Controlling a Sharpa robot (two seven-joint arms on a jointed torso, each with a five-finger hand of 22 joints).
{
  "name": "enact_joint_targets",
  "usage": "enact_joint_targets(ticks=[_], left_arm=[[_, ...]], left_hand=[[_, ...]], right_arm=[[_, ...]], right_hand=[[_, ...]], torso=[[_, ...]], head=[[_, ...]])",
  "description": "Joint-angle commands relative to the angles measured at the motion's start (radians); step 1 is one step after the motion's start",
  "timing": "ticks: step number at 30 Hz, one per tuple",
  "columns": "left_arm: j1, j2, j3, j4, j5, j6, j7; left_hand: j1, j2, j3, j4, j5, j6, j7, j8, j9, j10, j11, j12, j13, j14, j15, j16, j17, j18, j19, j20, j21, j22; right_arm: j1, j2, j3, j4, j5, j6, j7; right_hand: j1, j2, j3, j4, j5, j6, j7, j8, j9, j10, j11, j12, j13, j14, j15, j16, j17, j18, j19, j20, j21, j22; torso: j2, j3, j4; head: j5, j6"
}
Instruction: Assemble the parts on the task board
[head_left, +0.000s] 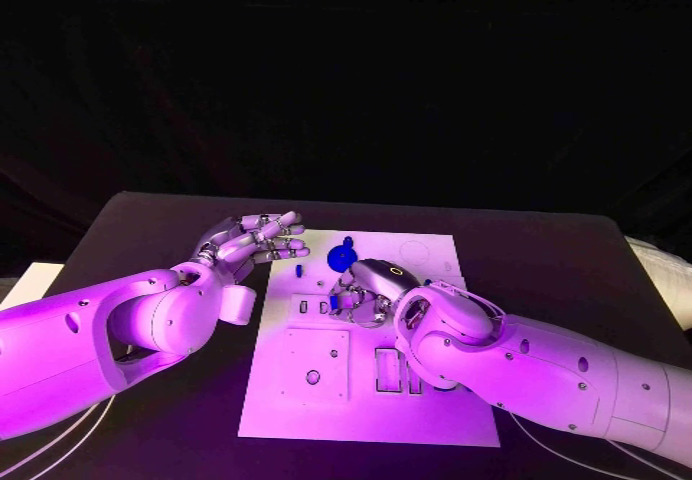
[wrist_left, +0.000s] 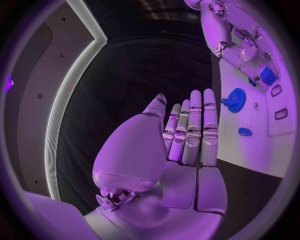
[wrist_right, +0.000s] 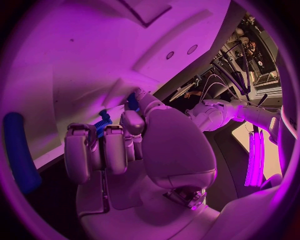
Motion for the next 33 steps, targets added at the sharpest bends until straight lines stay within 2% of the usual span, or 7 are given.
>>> enact_joint_targets(ticks=[1, 9, 20, 22, 25, 30, 33], left_arm=[[0.001, 0.002, 0.001, 0.004, 0.002, 0.019, 0.011], [0.001, 0.002, 0.001, 0.004, 0.002, 0.019, 0.009], [0.001, 0.005, 0.001, -0.002, 0.002, 0.023, 0.004], [0.001, 0.006, 0.001, -0.004, 0.002, 0.024, 0.001], [0.001, 0.008, 0.001, -0.011, 0.001, 0.034, -0.009], [0.001, 0.016, 0.000, -0.032, -0.039, 0.055, -0.055], [0.001, 0.018, 0.000, -0.044, -0.107, 0.061, -0.129]], left_hand=[[0.010, -0.003, 0.001, -0.006, -0.004, -0.005, 0.002, -0.005, 0.000, -0.006, -0.002, -0.006, 0.000, -0.004, 0.001, -0.004, 0.002, 0.010, 0.009, 0.001, -0.006, -0.001], [0.010, -0.003, 0.001, -0.006, -0.004, -0.005, 0.002, -0.005, 0.000, -0.006, -0.002, -0.006, 0.000, -0.004, 0.001, -0.004, 0.002, 0.010, 0.009, 0.001, -0.006, -0.001], [0.010, -0.003, 0.001, -0.006, -0.004, -0.005, 0.002, -0.005, 0.000, -0.006, -0.002, -0.006, 0.000, -0.004, 0.001, -0.004, 0.002, 0.010, 0.009, 0.001, -0.006, -0.001], [0.010, -0.002, 0.001, -0.006, -0.004, -0.005, 0.002, -0.005, 0.000, -0.006, -0.001, -0.006, 0.000, -0.004, 0.001, -0.004, 0.003, 0.010, 0.009, 0.001, -0.006, -0.001], [0.009, 0.000, 0.005, -0.008, -0.004, -0.001, 0.000, -0.004, 0.001, 0.001, -0.004, -0.003, 0.001, 0.003, -0.001, -0.003, 0.009, 0.011, 0.015, -0.001, -0.005, -0.001], [0.010, 0.004, 0.010, -0.010, -0.011, 0.003, -0.007, -0.003, 0.002, 0.005, -0.008, -0.003, 0.001, 0.011, -0.005, 0.000, 0.015, 0.012, 0.023, -0.004, -0.002, 0.001], [-0.005, 0.002, 0.010, -0.009, -0.024, 0.014, -0.022, -0.002, 0.002, 0.029, -0.027, 0.002, 0.003, 0.123, -0.037, 0.064, 0.064, 0.013, 0.124, -0.035, 0.058, 0.031]], right_arm=[[-0.006, -0.001, -0.006, -0.009, -0.006, 0.048, -0.028], [-0.006, -0.001, -0.007, -0.005, 0.000, 0.006, -0.022], [-0.016, -0.020, -0.003, 0.047, 0.017, -0.203, 0.051], [-0.016, -0.026, 0.003, 0.061, 0.029, -0.230, 0.078], [-0.016, -0.042, 0.022, 0.088, 0.077, -0.253, 0.134], [-0.004, -0.087, 0.051, 0.130, 0.174, -0.239, 0.225], [0.015, -0.126, 0.063, 0.147, 0.252, -0.198, 0.287]], right_hand=[[-0.011, -0.011, -0.011, 0.004, 0.006, -0.010, 0.000, -0.004, 0.000, -0.007, 0.001, -0.008, -0.004, 0.061, 0.007, -0.004, 0.046, -0.001, -0.002, 0.004, -0.006, 0.082], [-0.041, -0.036, -0.052, 0.024, 0.011, -0.035, 0.001, -0.004, -0.002, -0.019, 0.004, -0.039, -0.028, 0.062, 0.010, -0.004, 0.047, -0.001, -0.002, 0.008, -0.008, 0.081], [-0.024, -0.043, -0.124, 0.062, 0.022, -0.092, 0.012, -0.004, -0.004, -0.050, 0.013, -0.093, -0.076, 0.057, 0.017, -0.017, 0.032, 0.004, -0.017, 0.014, -0.021, 0.060], [-0.022, -0.042, -0.126, 0.064, 0.024, -0.092, 0.012, -0.004, -0.004, -0.049, 0.013, -0.092, -0.075, 0.058, 0.018, -0.016, 0.033, 0.004, -0.016, 0.014, -0.021, 0.061], [-0.029, -0.045, -0.158, 0.088, 0.017, -0.095, 0.013, -0.002, -0.003, -0.044, 0.014, -0.081, -0.073, 0.058, 0.019, -0.015, 0.036, 0.004, -0.015, 0.016, -0.021, 0.062], [-0.019, -0.041, -0.204, 0.118, 0.018, -0.098, 0.015, -0.002, -0.003, -0.042, 0.016, -0.070, -0.071, 0.059, 0.021, -0.016, 0.037, 0.004, -0.016, 0.018, -0.022, 0.061], [-0.006, -0.032, -0.214, 0.123, 0.015, -0.102, 0.016, -0.003, -0.003, -0.050, 0.017, -0.080, -0.080, 0.056, 0.022, -0.022, 0.028, 0.006, -0.022, 0.018, -0.027, 0.052]], torso=[[0.000, 0.0002, -0.0003], [0.000, 0.0006, -0.0003], [-0.001, 0.0015, 0.0001], [-0.001, 0.0014, -0.0004], [-0.002, 0.0023, -0.0015], [-0.008, 0.0055, -0.0001], [-0.018, 0.0089, -0.0014]], head=[[0.000, -0.001], [0.000, 0.000], [-0.001, 0.003], [-0.001, 0.004], [0.002, 0.006], [0.004, 0.004], [0.007, 0.002]])
